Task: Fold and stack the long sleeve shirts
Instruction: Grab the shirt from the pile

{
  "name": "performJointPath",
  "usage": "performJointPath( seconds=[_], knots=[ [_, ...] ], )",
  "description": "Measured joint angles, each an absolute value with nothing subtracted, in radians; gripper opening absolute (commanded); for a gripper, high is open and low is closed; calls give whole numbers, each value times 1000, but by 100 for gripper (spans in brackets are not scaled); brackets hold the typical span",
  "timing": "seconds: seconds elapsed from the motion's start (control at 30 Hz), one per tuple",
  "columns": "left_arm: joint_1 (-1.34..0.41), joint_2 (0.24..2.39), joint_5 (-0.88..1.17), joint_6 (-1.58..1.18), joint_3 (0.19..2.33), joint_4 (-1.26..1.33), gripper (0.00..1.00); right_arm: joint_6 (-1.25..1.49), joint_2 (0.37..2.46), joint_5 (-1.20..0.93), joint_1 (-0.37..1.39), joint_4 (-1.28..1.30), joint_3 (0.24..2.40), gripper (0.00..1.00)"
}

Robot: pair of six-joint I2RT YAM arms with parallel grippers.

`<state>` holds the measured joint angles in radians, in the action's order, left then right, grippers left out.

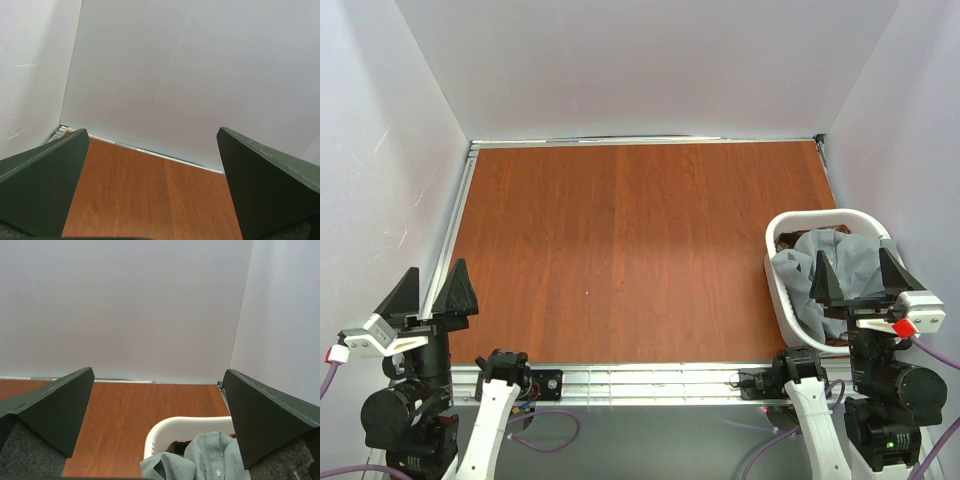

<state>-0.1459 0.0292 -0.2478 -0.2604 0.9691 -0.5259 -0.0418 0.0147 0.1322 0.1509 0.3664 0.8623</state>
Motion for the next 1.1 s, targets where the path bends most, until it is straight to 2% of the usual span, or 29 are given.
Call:
performJointPath(
  seconds=[0.3,0.77,0.97,1.1],
  knots=[
    [-146,71,-247,-326,941,-535,98,-7,97,212,151,382,862,99],
    [-146,276,-122,-512,924,-664,98,260,764,600,153,748,1067,98],
    [-146,267,-67,-539,916,-681,98,376,905,637,127,863,1019,99],
    [-146,249,-41,-548,892,-691,98,406,943,602,-5,860,935,98]
  ],
)
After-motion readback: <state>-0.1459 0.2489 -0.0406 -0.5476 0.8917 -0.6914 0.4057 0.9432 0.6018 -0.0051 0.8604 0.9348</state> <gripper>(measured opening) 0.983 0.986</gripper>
